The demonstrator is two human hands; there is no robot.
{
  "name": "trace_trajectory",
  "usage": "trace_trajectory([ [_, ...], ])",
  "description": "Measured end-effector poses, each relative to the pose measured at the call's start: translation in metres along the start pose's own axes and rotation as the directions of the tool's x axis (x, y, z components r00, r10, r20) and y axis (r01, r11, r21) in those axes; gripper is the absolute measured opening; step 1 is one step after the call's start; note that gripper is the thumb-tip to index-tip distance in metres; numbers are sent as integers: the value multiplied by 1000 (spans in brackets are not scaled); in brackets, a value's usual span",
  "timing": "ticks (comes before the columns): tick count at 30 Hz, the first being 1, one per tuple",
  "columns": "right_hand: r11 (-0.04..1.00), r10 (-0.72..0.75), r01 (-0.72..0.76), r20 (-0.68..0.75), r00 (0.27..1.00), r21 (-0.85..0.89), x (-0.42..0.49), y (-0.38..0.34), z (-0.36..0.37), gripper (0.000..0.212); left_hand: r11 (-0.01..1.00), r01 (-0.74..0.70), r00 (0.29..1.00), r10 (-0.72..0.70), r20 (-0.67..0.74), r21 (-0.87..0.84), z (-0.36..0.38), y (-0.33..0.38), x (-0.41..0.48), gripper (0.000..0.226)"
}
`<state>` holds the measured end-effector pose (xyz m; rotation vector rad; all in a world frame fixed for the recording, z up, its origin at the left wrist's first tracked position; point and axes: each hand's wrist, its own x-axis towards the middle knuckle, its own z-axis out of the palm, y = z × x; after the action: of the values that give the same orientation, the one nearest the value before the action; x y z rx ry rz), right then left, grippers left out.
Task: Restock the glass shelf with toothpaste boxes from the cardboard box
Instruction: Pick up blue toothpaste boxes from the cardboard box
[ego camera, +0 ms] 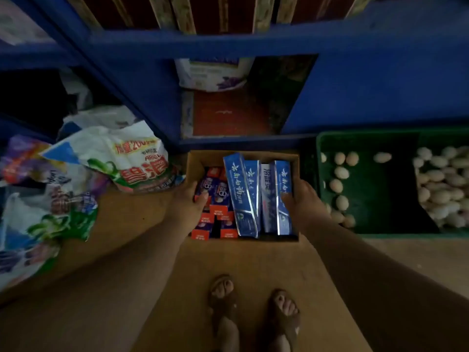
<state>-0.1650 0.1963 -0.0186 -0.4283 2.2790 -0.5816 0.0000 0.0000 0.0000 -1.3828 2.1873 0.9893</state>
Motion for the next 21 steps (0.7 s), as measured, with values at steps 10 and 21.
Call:
trace_trajectory([
  [10, 990, 91, -90, 5, 996, -107, 50, 36, 39, 62, 992, 56, 998, -55, -13, 115, 41, -30, 64, 61],
  [21, 948, 307, -316, -163, 938, -35, 71, 49, 57, 37, 959, 223, 952, -253, -170, -175, 69, -54, 106, 48],
])
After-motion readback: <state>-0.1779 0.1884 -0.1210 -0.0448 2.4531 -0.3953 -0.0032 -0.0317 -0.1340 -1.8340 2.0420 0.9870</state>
